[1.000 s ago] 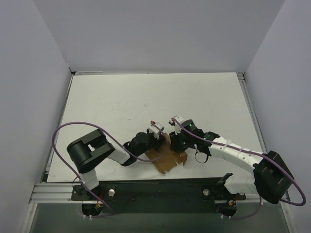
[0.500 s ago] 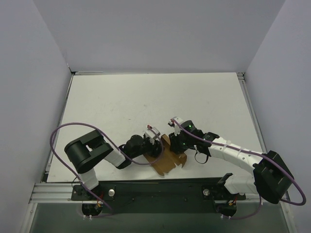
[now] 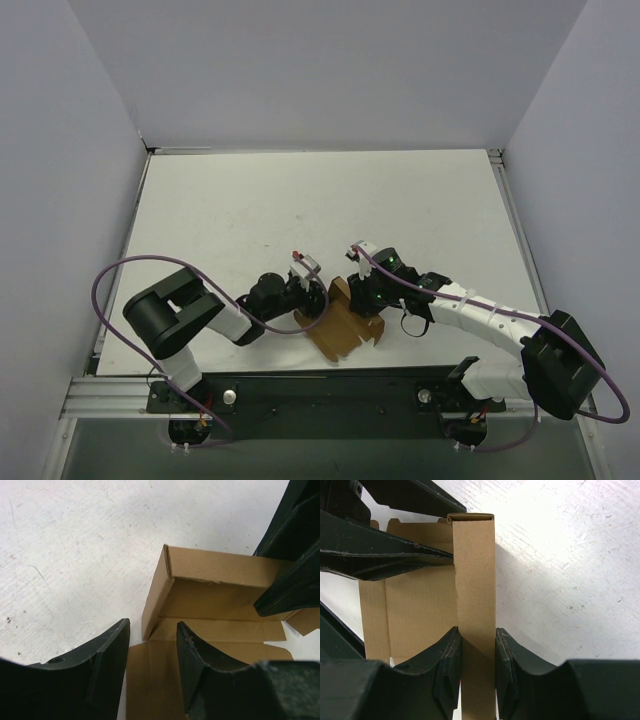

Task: Fold the paper box

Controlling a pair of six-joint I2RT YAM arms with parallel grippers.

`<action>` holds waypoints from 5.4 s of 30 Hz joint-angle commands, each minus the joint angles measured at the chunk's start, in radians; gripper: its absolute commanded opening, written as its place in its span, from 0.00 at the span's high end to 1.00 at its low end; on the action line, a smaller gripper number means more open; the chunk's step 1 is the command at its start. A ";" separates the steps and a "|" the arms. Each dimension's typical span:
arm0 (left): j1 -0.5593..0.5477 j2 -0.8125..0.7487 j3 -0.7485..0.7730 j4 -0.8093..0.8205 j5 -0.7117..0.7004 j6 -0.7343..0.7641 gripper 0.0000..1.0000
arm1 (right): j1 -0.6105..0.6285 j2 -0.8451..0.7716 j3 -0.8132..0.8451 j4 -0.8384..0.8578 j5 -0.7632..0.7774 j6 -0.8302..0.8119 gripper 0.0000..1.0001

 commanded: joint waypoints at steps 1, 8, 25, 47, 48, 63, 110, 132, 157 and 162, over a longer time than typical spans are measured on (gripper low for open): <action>0.004 0.007 0.050 0.096 0.013 -0.018 0.48 | 0.007 -0.010 -0.010 -0.026 -0.012 0.000 0.78; 0.002 0.036 0.082 0.090 -0.010 -0.011 0.52 | 0.009 -0.013 -0.013 -0.024 -0.012 -0.001 0.78; -0.118 0.047 0.099 0.053 -0.339 0.085 0.98 | 0.007 -0.036 -0.024 -0.018 -0.004 0.008 0.78; -0.197 0.087 0.195 -0.101 -0.709 -0.029 1.00 | 0.010 -0.036 -0.041 -0.006 -0.008 0.025 0.78; -0.197 0.089 0.195 -0.095 -0.715 -0.028 1.00 | 0.010 -0.037 -0.042 -0.006 -0.008 0.026 0.78; -0.268 0.145 0.212 -0.022 -0.870 0.179 1.00 | 0.012 -0.068 -0.045 -0.013 -0.002 0.031 0.77; -0.314 -0.177 -0.059 -0.256 -0.935 -0.024 1.00 | 0.039 -0.228 0.021 -0.076 0.191 0.916 0.44; -0.346 -0.204 -0.087 -0.211 -0.965 -0.017 1.00 | 0.064 -0.128 -0.018 -0.007 0.245 0.933 0.46; -0.417 -0.209 -0.102 -0.158 -1.002 0.012 1.00 | 0.066 -0.066 -0.053 0.166 0.248 0.970 0.53; -0.444 -0.211 -0.108 -0.138 -1.028 0.019 1.00 | 0.053 -0.068 -0.068 0.220 0.232 0.990 0.54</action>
